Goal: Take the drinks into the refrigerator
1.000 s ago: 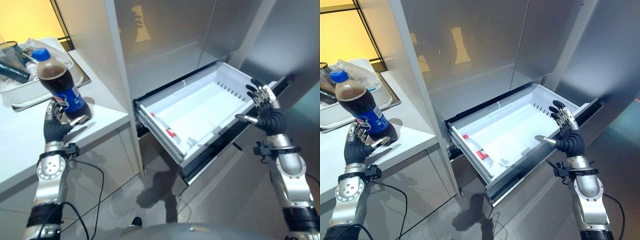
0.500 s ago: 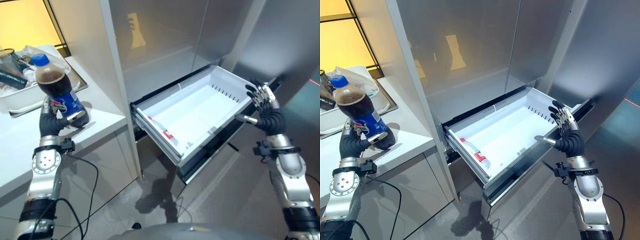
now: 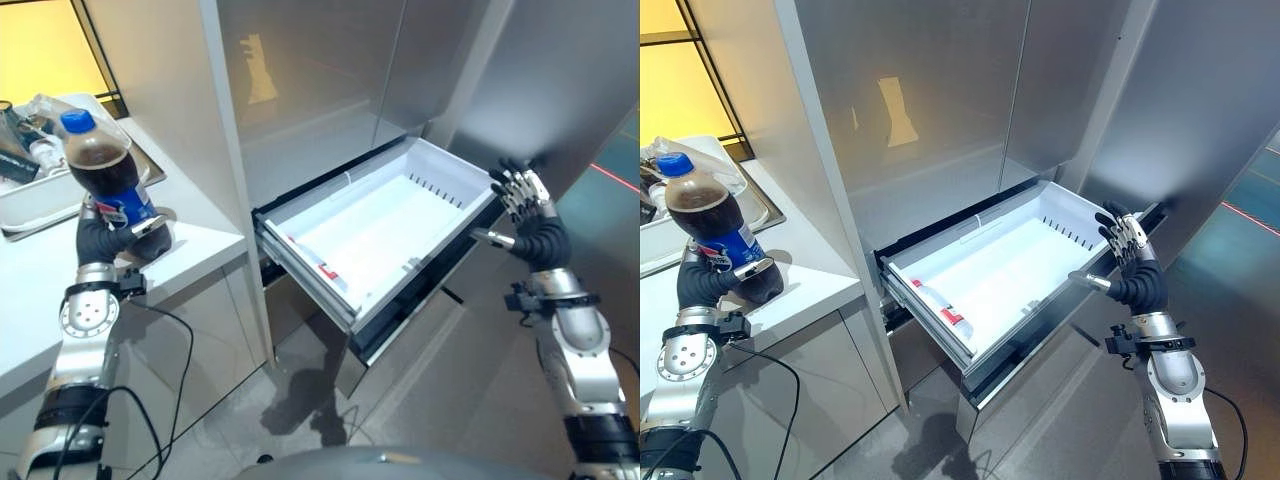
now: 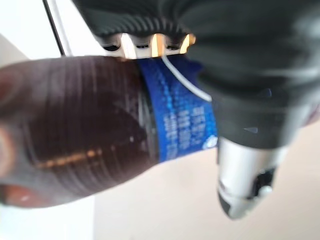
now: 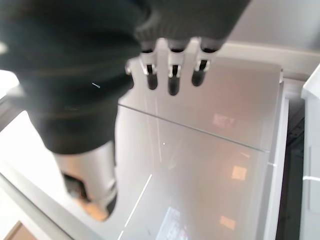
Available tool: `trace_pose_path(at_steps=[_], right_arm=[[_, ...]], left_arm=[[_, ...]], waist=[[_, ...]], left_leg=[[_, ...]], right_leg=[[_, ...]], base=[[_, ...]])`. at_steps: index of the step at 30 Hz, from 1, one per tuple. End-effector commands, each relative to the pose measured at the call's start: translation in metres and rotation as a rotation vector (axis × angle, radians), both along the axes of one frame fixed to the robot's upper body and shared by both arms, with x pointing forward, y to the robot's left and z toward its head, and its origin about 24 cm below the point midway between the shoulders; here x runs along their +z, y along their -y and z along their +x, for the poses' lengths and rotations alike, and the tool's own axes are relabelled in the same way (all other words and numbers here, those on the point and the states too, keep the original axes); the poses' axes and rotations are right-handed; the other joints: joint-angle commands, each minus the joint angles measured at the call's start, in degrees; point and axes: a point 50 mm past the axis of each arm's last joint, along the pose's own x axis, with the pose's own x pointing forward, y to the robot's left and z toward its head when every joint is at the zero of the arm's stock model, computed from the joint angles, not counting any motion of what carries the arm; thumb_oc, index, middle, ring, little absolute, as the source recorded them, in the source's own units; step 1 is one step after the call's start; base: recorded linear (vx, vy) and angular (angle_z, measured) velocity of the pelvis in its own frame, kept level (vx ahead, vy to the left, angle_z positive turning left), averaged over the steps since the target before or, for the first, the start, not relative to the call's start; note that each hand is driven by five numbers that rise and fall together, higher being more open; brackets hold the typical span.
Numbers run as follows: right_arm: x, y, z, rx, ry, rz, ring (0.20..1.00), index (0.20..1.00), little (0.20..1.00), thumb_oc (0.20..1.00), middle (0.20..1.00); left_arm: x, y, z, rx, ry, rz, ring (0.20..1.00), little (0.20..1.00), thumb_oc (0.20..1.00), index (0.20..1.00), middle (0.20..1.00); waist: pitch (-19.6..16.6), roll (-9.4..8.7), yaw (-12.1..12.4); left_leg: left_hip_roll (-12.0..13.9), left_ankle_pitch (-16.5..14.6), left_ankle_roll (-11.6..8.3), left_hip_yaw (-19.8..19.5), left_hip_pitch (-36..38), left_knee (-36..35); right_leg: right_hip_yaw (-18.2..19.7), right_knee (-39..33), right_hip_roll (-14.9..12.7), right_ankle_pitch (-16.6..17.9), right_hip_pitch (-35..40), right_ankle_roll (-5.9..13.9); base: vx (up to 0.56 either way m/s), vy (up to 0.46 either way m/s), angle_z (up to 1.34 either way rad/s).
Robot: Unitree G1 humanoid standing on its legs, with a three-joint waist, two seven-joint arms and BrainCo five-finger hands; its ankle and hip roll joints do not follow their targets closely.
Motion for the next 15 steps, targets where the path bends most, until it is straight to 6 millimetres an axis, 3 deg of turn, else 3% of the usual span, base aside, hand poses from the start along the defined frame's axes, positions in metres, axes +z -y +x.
trace_pose_path(at_steps=[1,10,11,13,15], right_arm=[[0.037,-0.009,0.002,0.069,0.166,-0.022,1.0,1.0,1.0,1.0,1.0],[0.036,-0.013,0.002,0.092,0.162,-0.01,1.0,1.0,1.0,1.0,1.0],[0.036,-0.014,0.003,0.096,0.164,-0.008,1.0,1.0,1.0,1.0,1.0],[0.037,-0.015,0.002,0.099,0.165,-0.011,1.0,1.0,1.0,1.0,1.0],[0.037,-0.015,0.002,0.1,0.166,-0.009,1.0,1.0,1.0,1.0,1.0]], left_arm=[[0.03,-0.004,0.021,-0.015,0.072,0.048,1.0,1.0,1.0,1.0,1.0],[0.022,0.007,0.03,-0.055,0.031,0.037,1.0,1.0,1.0,1.0,1.0],[0.021,0.008,0.031,-0.055,0.027,0.04,0.837,0.837,0.837,0.837,0.837],[0.019,0.012,0.034,-0.072,0.019,0.042,0.2,0.2,0.2,0.2,0.2],[0.018,0.014,0.034,-0.078,0.013,0.042,0.2,0.2,0.2,0.2,0.2]], waist=[[0.1,0.48,-1.9],[0.1,0.6,-2.5],[0.1,0.59,-2.5],[0.0,0.55,-2.6],[0.0,0.58,-2.6]], left_leg=[[-2.9,-3.9,4.47,-2.8,0.4,0.3],[-2.9,-4.0,4.68,-2.5,0.7,0.2],[-2.9,-4.0,4.69,-2.5,0.7,0.2],[-2.9,-4.1,4.77,-2.5,0.7,0.2],[-2.9,-4.1,4.83,-2.4,0.7,0.2]], right_leg=[[-1.3,6.4,0.6,-6.7,0.9,-0.17],[-0.9,6.4,0.6,-6.6,1.0,-0.09],[-0.8,6.4,0.6,-6.6,1.0,-0.08],[-0.7,6.5,0.5,-6.7,1.0,-0.06],[-0.6,6.5,0.5,-6.7,0.9,-0.04]], base=[[0.0,0.0,0.0],[0.0,0.0,0.0],[0.0,0.0,0.0],[0.0,0.0,0.0],[0.0,0.0,0.0]])
